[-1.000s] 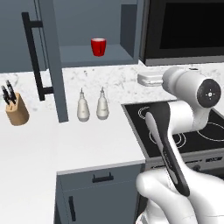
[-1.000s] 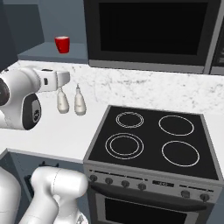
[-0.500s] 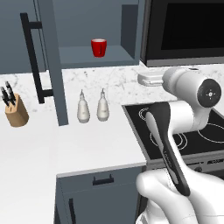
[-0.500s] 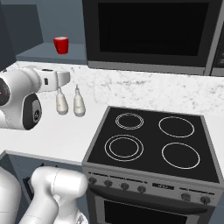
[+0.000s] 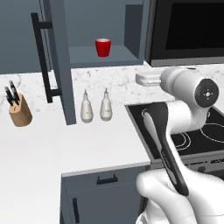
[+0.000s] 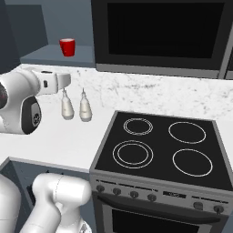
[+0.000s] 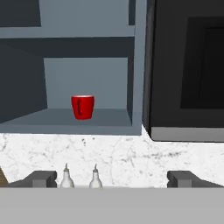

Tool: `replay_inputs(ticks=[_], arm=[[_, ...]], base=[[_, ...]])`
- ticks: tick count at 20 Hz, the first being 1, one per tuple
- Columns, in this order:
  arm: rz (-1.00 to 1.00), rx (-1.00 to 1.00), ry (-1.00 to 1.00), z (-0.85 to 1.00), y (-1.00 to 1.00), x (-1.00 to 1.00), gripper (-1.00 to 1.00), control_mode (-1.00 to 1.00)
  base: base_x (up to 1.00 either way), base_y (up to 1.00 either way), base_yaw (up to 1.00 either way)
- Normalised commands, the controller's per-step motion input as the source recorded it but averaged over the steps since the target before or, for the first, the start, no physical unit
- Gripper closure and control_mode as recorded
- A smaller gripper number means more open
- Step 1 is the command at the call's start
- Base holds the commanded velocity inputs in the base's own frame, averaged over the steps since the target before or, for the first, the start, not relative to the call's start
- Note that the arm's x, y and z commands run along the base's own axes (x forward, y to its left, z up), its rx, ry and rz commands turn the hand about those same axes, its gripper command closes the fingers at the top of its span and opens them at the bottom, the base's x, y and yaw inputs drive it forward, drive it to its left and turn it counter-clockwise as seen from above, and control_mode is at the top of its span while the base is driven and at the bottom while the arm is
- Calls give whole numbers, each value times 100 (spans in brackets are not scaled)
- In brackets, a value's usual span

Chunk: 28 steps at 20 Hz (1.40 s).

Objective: Gather all objects into one cabinet and sort the glasses and bowls to opposite sides.

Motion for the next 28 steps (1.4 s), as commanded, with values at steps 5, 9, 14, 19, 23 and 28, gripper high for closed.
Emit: replay_inputs(ticks=[5, 9, 14, 19, 23, 28], arm=[[4, 0, 0, 48, 62, 15, -100, -100], [2, 7, 0, 62, 25, 45, -100, -100], [5, 5, 2, 40, 20, 51, -100, -100], [1, 13, 1, -17, 0, 24, -100, -100], [1, 24, -4, -49, 0, 83, -100, -100], [2, 5, -1, -2, 10, 45, -100, -100]], base=[[0, 0, 0], [0, 0, 0], [0, 0, 0], [0, 0, 0], [0, 0, 0], [0, 0, 0]])
